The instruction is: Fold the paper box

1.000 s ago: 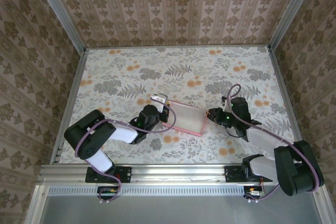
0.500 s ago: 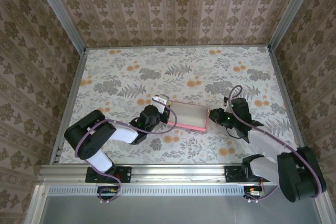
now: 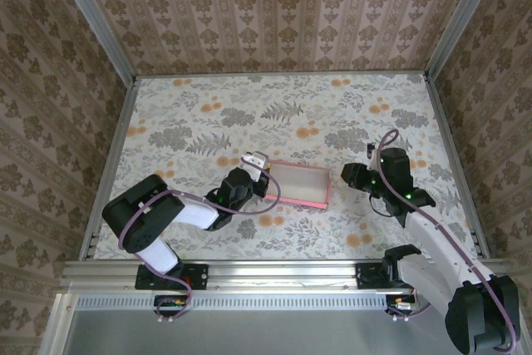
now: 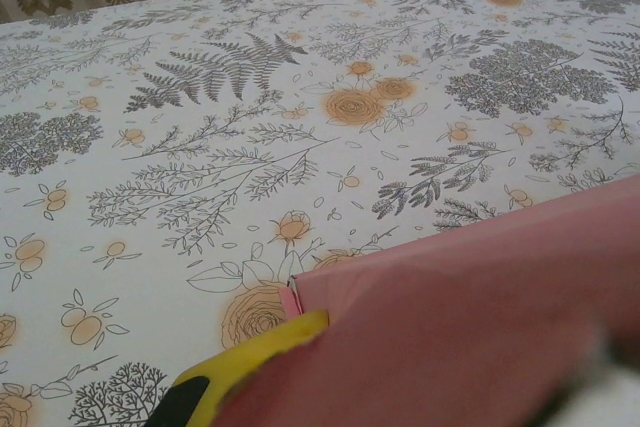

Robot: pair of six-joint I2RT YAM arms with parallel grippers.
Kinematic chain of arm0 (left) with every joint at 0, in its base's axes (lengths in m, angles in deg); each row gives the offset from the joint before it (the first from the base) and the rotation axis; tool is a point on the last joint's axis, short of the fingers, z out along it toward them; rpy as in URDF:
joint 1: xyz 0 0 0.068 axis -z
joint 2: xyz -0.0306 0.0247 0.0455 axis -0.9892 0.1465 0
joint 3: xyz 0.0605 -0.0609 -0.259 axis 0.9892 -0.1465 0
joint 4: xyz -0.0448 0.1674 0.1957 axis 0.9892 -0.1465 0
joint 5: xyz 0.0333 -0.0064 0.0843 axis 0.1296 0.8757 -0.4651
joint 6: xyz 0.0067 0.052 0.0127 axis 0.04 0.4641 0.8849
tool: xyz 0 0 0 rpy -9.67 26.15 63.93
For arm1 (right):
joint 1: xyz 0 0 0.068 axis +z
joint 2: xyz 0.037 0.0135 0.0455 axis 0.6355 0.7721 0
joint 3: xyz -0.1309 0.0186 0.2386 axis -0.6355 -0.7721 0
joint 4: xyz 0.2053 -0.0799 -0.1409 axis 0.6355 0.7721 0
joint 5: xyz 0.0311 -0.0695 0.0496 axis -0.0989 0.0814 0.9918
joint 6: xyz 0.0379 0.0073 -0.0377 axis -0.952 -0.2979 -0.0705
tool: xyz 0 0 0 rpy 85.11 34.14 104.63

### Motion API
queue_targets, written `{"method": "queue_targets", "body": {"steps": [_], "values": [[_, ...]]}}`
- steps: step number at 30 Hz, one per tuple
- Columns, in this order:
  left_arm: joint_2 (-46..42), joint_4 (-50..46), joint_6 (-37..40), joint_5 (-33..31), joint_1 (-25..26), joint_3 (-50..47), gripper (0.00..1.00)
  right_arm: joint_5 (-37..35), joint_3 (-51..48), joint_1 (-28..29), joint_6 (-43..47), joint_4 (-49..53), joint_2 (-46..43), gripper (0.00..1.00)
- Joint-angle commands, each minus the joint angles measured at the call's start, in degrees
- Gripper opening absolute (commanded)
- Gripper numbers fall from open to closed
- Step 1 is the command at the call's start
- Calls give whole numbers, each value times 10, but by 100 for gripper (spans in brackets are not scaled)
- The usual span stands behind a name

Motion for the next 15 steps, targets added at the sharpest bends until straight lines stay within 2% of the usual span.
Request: {"method": "queue_targets", "body": {"steps": [1, 10, 12, 15], "values": [[12, -26, 11, -2, 6, -16, 3, 39, 27, 7, 6, -24, 20, 21], [-1, -34, 19, -5, 11, -25, 11, 57, 40, 63, 21, -63, 87, 21], [-6, -39, 18, -6, 12, -31, 20, 54, 38, 73, 25, -60, 93, 21], [-31, -73, 12, 2, 14, -37, 41, 48, 29, 84, 26, -58, 94, 21]]}}
